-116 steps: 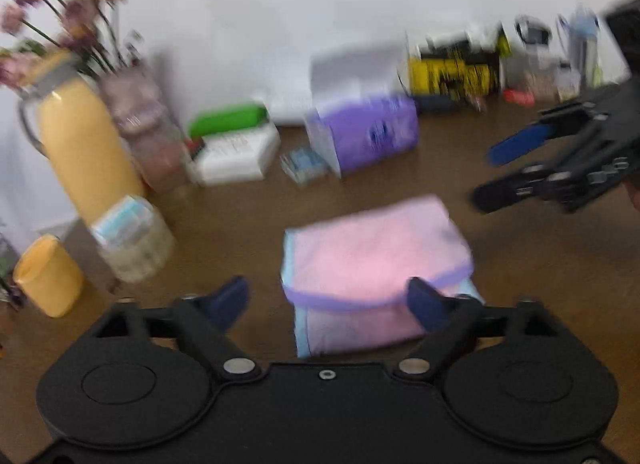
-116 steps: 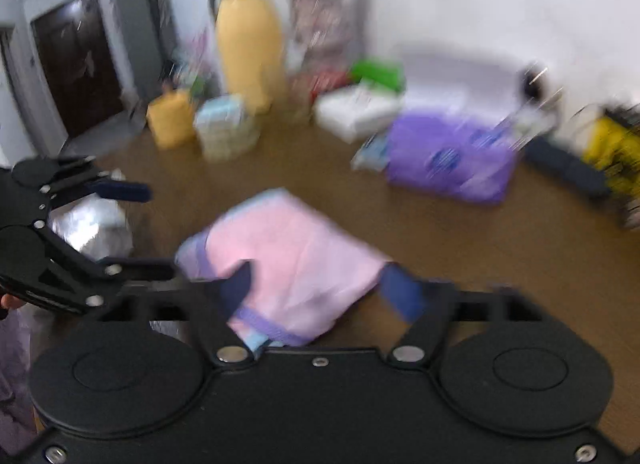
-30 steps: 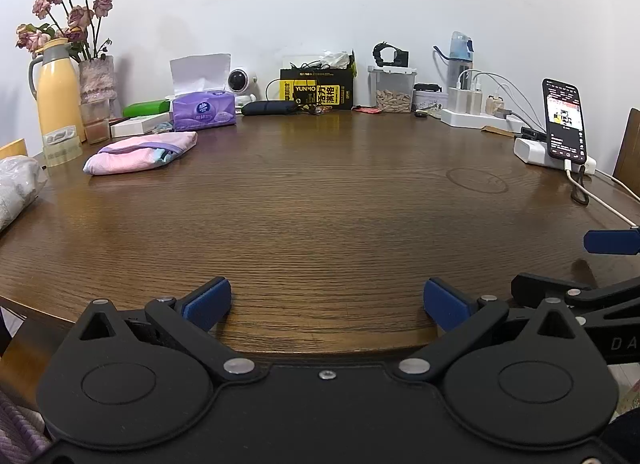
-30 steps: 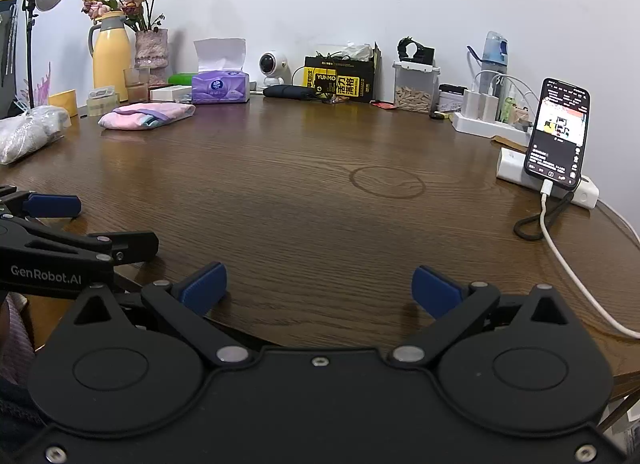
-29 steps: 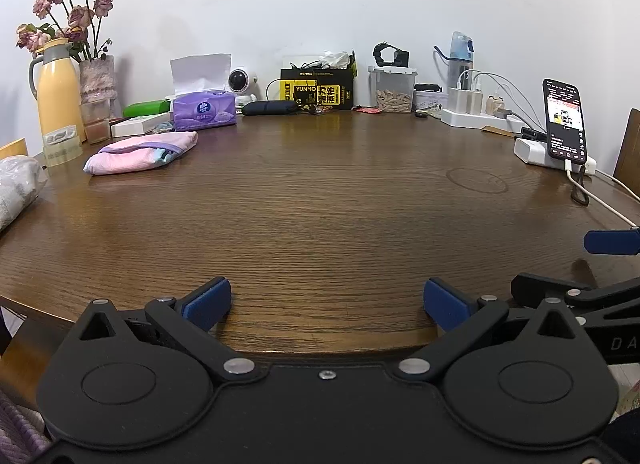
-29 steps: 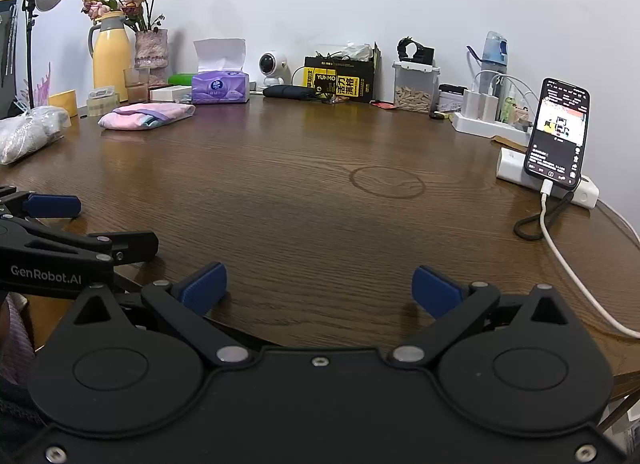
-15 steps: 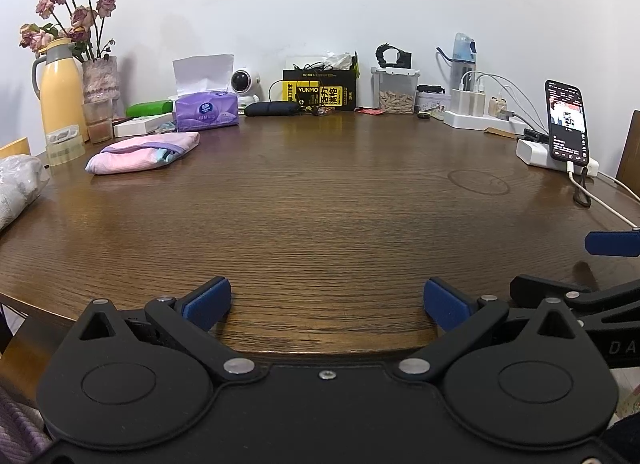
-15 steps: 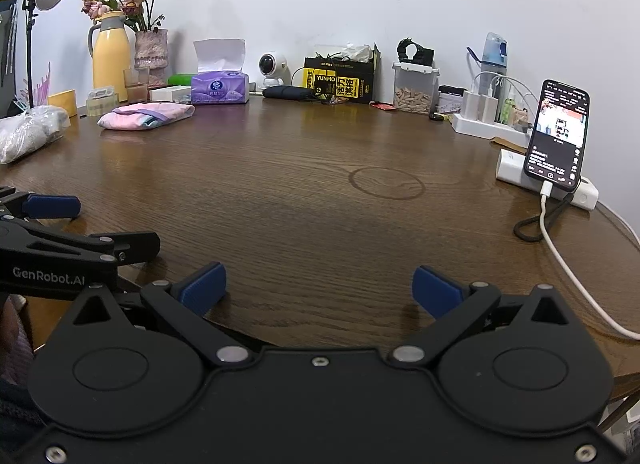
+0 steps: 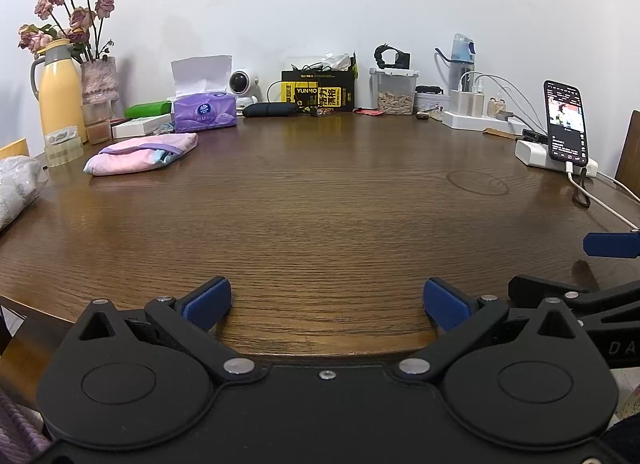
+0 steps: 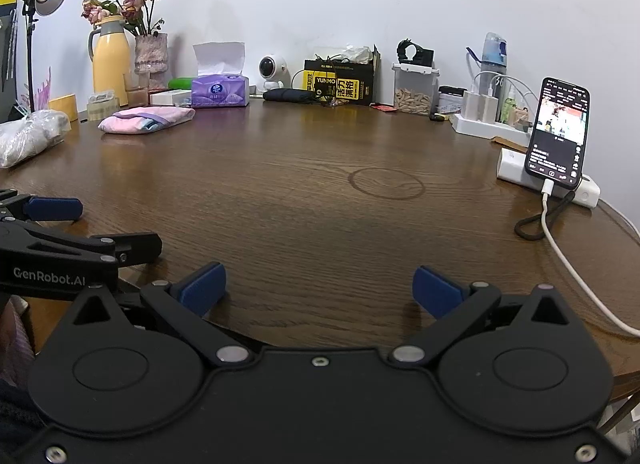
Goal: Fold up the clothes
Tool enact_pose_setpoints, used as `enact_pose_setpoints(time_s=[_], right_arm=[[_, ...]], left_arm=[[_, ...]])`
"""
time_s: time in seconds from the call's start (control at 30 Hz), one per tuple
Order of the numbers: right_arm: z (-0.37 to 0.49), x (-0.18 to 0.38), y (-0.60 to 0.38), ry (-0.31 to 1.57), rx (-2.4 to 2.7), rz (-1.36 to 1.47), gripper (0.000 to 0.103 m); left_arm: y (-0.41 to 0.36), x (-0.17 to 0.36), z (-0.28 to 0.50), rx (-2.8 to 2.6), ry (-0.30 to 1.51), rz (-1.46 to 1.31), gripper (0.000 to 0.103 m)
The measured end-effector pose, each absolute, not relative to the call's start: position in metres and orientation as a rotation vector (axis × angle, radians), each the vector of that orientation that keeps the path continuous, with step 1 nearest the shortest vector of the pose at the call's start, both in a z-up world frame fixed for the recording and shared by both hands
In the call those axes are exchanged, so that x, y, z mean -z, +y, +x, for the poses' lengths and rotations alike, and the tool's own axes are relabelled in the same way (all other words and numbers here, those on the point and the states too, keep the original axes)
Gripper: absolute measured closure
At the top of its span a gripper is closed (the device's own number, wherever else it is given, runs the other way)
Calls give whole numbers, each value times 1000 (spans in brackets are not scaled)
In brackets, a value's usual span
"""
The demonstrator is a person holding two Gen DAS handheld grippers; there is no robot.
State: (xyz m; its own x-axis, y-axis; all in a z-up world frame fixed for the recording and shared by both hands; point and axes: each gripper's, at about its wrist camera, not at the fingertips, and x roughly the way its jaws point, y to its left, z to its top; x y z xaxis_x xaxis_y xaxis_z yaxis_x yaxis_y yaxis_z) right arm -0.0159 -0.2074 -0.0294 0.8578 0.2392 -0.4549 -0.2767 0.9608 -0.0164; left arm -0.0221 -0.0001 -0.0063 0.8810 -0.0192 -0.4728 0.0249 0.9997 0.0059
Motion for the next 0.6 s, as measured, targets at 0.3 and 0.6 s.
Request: enact_pose_setpoints(time_s=[0.3, 0.6], right_arm=[[-16, 31, -207, 464, -272, -75, 1], [-16, 30, -207, 465, -275, -75, 1]], left_arm=[[-3, 6, -22, 17, 492, 10, 0], [0, 6, -22, 22, 490, 13, 0]])
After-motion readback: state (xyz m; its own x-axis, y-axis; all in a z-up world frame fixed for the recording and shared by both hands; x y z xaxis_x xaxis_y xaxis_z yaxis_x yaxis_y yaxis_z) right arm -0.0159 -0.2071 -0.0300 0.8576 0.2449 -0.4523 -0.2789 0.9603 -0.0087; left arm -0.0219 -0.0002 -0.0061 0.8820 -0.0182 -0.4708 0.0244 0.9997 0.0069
